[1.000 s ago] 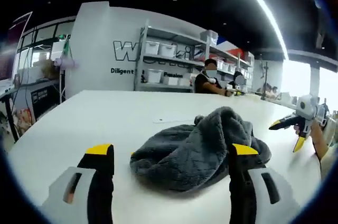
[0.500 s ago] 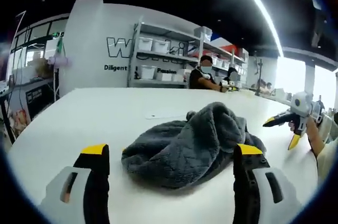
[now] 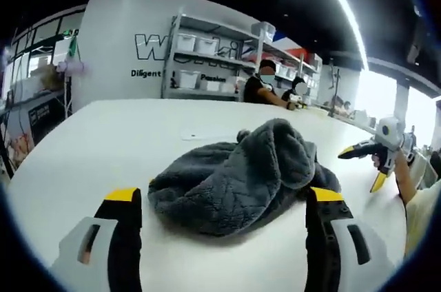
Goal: Fold the towel on the table until its edges align and the towel forms a compact rectangular stack.
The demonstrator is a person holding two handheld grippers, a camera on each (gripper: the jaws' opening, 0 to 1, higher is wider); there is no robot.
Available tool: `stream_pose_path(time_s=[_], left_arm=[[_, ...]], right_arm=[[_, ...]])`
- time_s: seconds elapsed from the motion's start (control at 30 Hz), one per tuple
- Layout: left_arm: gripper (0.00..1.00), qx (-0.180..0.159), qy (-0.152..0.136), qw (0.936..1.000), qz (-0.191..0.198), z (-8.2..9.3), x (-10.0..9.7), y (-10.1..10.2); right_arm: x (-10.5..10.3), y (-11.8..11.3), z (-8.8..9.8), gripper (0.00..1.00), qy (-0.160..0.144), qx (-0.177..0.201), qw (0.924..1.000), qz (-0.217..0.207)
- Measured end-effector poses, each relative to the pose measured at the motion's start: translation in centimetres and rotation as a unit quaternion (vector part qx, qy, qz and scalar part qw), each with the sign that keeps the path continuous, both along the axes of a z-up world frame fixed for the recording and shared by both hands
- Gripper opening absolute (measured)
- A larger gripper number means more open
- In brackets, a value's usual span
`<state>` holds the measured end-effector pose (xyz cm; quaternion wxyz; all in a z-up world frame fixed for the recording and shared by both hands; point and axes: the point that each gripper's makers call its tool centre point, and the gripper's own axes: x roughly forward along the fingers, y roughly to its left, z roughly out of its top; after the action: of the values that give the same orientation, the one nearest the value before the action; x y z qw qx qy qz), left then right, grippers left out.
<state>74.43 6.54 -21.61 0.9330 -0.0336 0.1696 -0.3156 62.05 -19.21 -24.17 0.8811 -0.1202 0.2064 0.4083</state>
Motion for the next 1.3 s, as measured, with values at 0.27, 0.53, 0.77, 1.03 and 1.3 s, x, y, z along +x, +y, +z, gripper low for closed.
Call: stream_pose_path(time_s=[0.27,0.53,0.77,1.03,1.3], left_arm=[[0.99,-0.006,0.013,0.9999,-0.006,-0.3,-0.1,-0.5],[0.99,-0.014,0.017,0.9997,-0.01,-0.3,-0.2,-0.6],[0.99,-0.021,0.012,0.9996,-0.016,0.1,-0.4,-0.7],[0.97,-0.035,0.008,0.999,-0.028,0.6,-0.6,-1.1],[0.96,-0.041,0.001,0.9988,-0.028,1.1,-0.5,-1.0]], right_arm=[[-0.1,0.2,-0.3,0.86,0.002,-0.004,1.0,0.004],[0.0,0.4,0.0,0.86,-0.005,0.003,1.0,0.006],[-0.2,1.3,1.3,0.84,-0.051,0.004,0.9984,0.025],[0.8,1.7,2.5,0.68,-0.085,0.038,0.9956,0.007],[2.1,1.6,2.7,0.4,-0.09,0.094,0.9913,-0.022]])
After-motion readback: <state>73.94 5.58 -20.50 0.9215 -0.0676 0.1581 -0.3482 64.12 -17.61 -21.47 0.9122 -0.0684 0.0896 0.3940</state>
